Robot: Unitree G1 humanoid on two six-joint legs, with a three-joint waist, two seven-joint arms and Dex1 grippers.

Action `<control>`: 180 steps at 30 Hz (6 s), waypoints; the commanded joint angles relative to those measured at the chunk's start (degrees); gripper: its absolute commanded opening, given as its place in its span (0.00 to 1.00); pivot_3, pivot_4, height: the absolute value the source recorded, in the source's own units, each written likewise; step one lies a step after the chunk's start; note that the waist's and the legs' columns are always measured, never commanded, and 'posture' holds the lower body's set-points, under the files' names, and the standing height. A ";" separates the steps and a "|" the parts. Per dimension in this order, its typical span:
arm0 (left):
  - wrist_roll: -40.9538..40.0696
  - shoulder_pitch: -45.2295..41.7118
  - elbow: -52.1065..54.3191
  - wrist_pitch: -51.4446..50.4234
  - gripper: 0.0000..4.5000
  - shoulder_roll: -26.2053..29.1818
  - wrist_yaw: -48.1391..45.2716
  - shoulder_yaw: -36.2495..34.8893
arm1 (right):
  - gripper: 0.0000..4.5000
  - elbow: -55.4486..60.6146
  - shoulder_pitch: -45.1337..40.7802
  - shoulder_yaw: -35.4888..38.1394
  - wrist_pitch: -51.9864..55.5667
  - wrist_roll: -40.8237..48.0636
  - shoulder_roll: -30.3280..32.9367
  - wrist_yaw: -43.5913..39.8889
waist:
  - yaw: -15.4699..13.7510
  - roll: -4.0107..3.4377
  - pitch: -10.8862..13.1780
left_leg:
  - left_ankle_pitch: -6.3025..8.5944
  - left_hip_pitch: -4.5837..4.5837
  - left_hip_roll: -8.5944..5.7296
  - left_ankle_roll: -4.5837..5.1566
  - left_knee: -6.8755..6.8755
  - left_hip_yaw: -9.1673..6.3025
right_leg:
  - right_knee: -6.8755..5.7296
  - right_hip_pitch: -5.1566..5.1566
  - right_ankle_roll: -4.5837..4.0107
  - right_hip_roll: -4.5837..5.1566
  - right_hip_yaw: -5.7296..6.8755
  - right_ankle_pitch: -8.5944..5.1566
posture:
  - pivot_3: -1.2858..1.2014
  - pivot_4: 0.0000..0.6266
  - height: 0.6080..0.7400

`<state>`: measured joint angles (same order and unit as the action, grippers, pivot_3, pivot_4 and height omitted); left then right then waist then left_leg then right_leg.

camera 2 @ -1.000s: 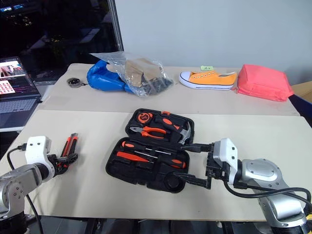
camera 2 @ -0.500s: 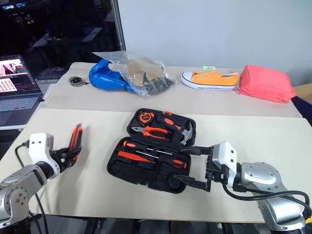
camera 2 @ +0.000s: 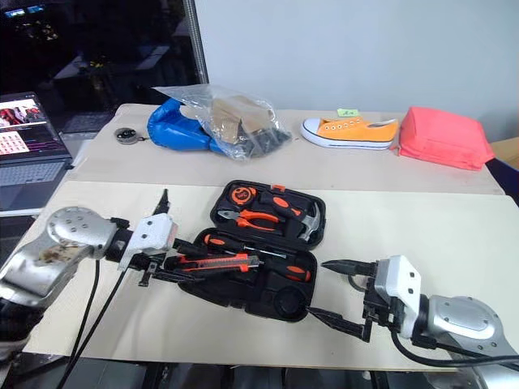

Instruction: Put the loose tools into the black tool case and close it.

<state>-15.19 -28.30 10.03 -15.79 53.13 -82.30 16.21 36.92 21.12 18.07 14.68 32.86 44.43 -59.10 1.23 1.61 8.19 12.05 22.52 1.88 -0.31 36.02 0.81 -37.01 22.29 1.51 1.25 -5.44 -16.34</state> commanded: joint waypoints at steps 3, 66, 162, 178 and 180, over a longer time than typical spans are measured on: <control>5.41 -3.19 -5.90 10.94 0.38 -3.39 -5.17 5.02 | 1.00 4.81 3.37 4.11 0.03 1.57 -0.01 1.01 | -0.07 0.00 0.00 | 0.00 0.02 0.00 0.01 0.03 -0.02 | -0.02 0.00 0.02 0.00 0.00 -0.01 | 0.52 0.24 1.00; 7.26 19.09 5.16 -5.00 0.01 -10.98 23.09 0.68 | 1.00 3.96 0.60 3.81 0.31 0.71 1.04 0.84 | -0.52 -0.50 -0.46 | 0.00 -0.21 0.00 0.02 0.41 0.01 | -0.18 -0.33 0.19 0.13 -0.09 0.04 | 0.52 0.24 1.00; -34.60 45.40 32.94 -17.64 0.98 -0.33 20.12 -40.15 | 0.00 -8.41 -45.92 -44.22 10.40 -20.57 6.08 -19.24 | 1.20 -0.13 -0.03 | 0.00 -0.24 0.84 0.02 0.18 0.13 | -0.14 0.07 -0.49 -0.49 -0.04 0.17 | 0.52 0.24 1.00; -32.41 45.06 32.07 -16.76 0.98 -1.00 20.50 -39.11 | 0.34 -15.67 -42.82 -45.27 4.93 -25.53 7.90 -19.76 | 0.76 -0.10 -0.03 | 0.00 -0.28 0.83 0.01 0.17 0.23 | -0.10 0.01 -0.50 -0.44 -0.05 0.15 | 0.52 0.24 1.00; -32.20 44.73 31.99 -16.79 0.98 -1.30 20.89 -38.75 | 0.34 -17.24 -42.58 -44.84 2.68 -26.36 9.15 -20.58 | 0.45 -0.10 -0.03 | 0.01 -0.26 0.80 0.00 0.16 0.24 | -0.07 0.00 -0.52 -0.39 -0.04 0.16 | 0.52 0.24 1.00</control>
<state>-47.31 16.76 41.77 -33.71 52.13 -61.74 -22.51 21.83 -23.02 -26.21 18.94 9.09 51.29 -77.65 1.68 1.52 8.16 12.06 22.27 2.65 -0.31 36.18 1.06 -37.08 22.29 0.99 0.90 -5.48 -16.18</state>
